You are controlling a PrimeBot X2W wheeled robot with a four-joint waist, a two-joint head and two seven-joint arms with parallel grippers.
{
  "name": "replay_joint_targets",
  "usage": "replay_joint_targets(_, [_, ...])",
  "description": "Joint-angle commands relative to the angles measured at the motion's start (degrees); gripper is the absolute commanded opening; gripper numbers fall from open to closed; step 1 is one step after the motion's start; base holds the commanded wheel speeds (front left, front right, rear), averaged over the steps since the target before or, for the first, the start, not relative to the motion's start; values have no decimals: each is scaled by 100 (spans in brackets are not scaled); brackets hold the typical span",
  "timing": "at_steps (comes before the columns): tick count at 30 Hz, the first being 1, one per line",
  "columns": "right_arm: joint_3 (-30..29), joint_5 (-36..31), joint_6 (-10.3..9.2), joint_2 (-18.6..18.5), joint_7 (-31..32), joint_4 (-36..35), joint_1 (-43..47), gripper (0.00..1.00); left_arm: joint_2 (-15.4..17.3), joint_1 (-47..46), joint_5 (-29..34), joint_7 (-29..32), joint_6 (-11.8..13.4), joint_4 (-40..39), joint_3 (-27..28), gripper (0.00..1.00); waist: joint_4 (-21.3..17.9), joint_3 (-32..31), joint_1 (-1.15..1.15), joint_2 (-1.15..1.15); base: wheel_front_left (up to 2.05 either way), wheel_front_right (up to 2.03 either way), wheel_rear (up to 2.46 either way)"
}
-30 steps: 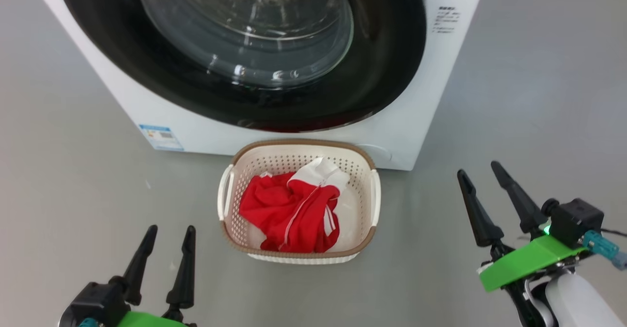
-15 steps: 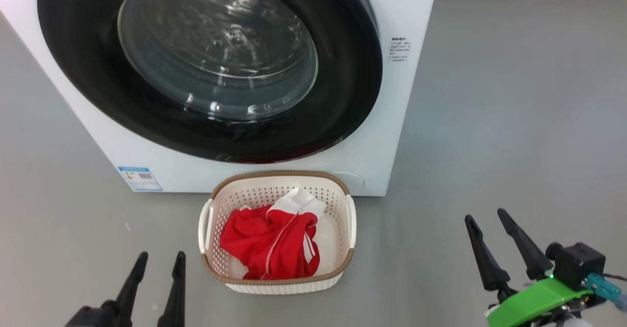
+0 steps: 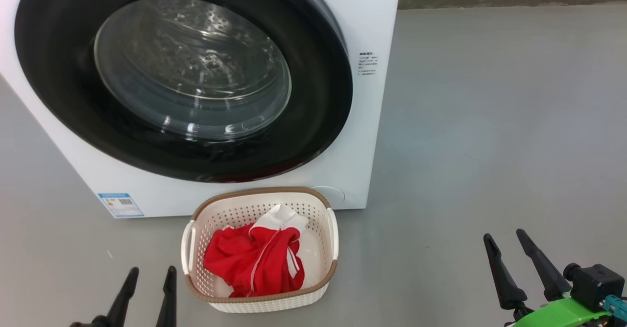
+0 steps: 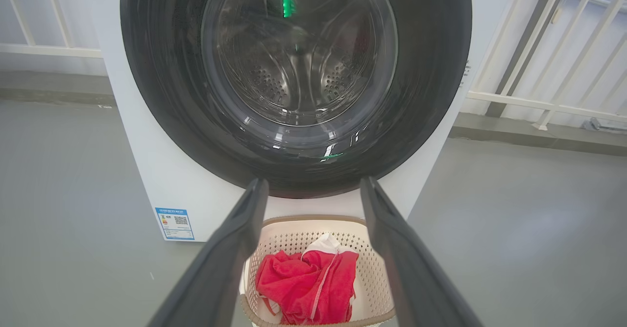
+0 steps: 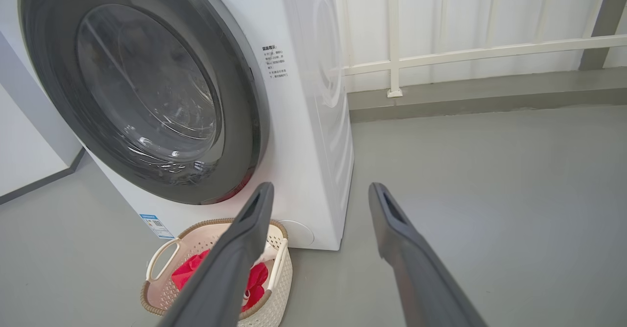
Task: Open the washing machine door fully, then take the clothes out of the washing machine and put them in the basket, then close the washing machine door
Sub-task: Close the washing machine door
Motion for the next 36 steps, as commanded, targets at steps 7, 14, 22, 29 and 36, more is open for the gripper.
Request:
replay_joint_targets(7, [3,-82,-21,-83,-36,-155,154,100,81,122,48,-70,3,-220,320,100,-146,-105,0,0,0,0,0])
replay_joint_targets(14, [-93,-101,-21,-70,-36,-186,240,100,104,234,16,-70,3,-243,357,100,-190,-135,0,0,0,0,0])
replay_joint_targets(22, [-166,-127,-21,-53,-36,-202,286,100,123,212,-10,-70,3,-254,335,100,-170,-131,0,0,0,0,0])
replay_joint_targets(29, [-173,-131,-21,-47,-36,-222,288,100,123,229,9,-70,3,-315,335,100,-170,-130,0,0,0,0,0])
replay_joint_targets(36, [-166,-133,-21,-41,-36,-221,293,100,113,246,10,-70,3,-348,332,100,-184,-139,0,0,0,0,0])
